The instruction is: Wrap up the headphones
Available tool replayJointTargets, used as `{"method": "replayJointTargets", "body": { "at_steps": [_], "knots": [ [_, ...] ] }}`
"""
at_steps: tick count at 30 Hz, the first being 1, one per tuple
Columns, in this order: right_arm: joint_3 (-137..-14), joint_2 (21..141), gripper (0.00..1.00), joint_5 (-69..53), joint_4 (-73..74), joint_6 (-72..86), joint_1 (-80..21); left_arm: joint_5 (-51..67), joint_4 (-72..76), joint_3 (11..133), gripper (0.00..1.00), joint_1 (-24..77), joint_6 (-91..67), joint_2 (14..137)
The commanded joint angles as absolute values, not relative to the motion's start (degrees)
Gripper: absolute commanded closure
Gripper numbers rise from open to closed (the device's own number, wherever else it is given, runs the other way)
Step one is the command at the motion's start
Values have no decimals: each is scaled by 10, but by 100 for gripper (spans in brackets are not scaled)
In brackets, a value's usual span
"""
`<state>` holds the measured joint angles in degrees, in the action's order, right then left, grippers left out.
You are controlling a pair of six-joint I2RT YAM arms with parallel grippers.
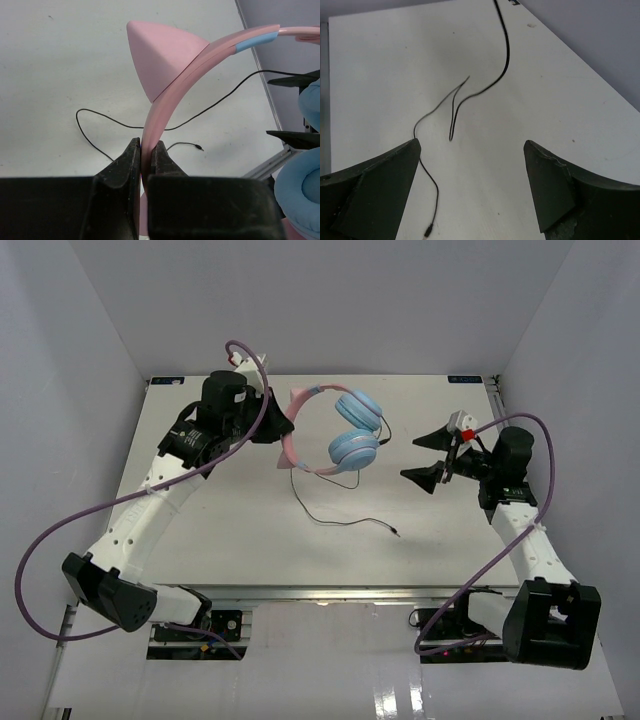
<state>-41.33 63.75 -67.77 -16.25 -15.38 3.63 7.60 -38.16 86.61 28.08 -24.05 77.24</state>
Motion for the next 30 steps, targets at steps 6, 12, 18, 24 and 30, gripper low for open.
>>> {"method": "replayJointTargets", "body": {
  "at_steps": [6, 12, 18, 24, 30],
  "knots": [
    [-490, 721, 10, -538, -384, 164, -92, 175, -369, 882, 100, 279, -300, 731],
    [-514, 770, 20, -514, -414, 184, -126, 202, -365, 860, 100, 279, -315, 710],
    [-535, 777, 90, -526, -398, 169, -126, 204, -354, 818, 100, 279, -318, 680],
    [-605, 698, 92, -441, -184, -46, -111, 159, -348, 718, 100, 279, -259, 662],
    [-760, 704, 92, -388, 19, -241, -141, 159, -318, 661, 100, 280, -191, 715]
  ]
}}
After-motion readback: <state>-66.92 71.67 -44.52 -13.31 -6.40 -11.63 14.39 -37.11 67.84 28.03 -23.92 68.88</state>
